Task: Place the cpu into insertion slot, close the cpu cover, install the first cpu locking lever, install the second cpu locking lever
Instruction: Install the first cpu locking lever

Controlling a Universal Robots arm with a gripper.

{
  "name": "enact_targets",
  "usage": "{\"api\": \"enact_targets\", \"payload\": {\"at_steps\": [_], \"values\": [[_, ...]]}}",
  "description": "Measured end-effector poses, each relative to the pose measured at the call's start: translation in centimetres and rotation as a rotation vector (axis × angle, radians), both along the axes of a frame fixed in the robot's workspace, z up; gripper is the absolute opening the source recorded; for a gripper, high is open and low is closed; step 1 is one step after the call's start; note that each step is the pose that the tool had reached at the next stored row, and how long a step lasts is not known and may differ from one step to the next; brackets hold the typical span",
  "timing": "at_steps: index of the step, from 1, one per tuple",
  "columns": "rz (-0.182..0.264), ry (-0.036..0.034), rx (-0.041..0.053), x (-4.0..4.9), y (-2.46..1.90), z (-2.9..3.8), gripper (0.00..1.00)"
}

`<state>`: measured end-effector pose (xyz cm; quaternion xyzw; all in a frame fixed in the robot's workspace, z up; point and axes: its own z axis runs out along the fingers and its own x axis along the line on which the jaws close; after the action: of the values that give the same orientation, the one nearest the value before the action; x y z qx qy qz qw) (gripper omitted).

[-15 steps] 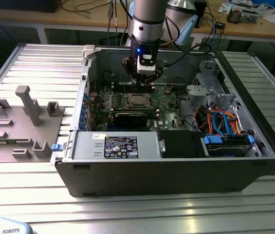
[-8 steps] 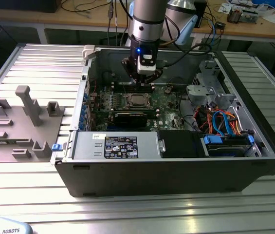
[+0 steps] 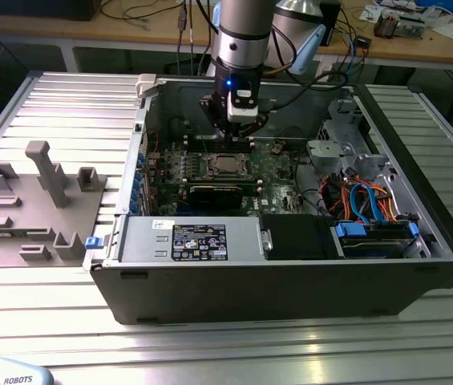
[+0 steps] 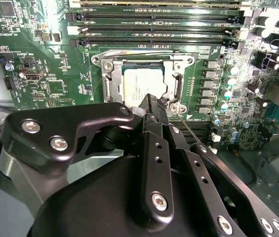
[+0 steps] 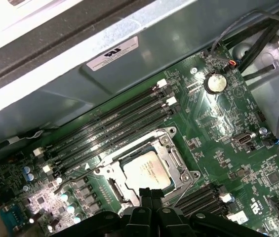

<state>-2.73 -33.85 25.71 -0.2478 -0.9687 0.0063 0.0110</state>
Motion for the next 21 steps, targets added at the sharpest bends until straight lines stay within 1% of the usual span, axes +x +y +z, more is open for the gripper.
{"api": "enact_targets", "payload": {"at_steps": [21], "values": [[0.061, 0.0000, 0.0000, 0.00, 0.00, 0.00, 0.11]]}}
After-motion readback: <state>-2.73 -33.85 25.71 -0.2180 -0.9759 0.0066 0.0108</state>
